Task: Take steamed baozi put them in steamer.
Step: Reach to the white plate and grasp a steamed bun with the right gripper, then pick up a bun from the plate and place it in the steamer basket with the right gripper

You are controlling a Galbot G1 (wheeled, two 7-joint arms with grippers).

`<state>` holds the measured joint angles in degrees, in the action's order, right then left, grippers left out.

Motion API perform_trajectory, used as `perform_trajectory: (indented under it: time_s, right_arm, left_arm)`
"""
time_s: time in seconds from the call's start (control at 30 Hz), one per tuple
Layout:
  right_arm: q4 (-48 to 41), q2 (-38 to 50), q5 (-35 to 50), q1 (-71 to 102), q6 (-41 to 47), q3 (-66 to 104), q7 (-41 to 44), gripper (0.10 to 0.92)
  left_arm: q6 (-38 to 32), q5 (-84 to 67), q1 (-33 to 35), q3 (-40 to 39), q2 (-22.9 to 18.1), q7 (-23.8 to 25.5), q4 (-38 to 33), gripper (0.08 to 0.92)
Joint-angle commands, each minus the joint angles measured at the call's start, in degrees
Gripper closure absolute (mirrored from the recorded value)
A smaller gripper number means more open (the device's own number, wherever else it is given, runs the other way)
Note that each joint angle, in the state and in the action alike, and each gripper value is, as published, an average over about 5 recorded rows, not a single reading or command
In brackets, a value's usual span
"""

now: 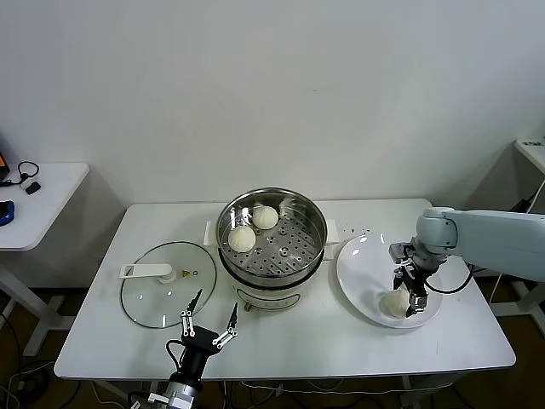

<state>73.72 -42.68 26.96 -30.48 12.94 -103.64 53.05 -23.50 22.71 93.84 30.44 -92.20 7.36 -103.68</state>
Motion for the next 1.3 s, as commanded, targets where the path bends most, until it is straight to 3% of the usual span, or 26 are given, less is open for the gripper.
perform_trajectory:
  time_s: [0.03,0.37,0.97,1.3]
  right_arm:
    - [-0.3,0.0,-0.2,0.3,-0.1,0.3,-0.1,0.38]
    - [2.7,-0.4,1.6,-11.3,-3.2,-5.0,1.7,0.635]
    - [6.0,-3.5,4.9,-26.6,-10.8,-12.7,5.3,0.618]
    - [4.7,-9.8,0.6,-34.6,-25.9,-12.9,6.2,0.619]
  left_arm:
    - [-0.1,0.1,0.1,-0.1,-2.8,0.1,-0.2,0.177]
    - [-0.2,0.2,0.3,0.0,-2.8,0.1,-0.5,0.177]
    - [-0.2,0.9,0.6,-1.0,-2.5,-0.1,-0.9,0.177]
    - [-0.2,1.3,0.7,-1.2,-2.7,-0.1,-0.8,0.177]
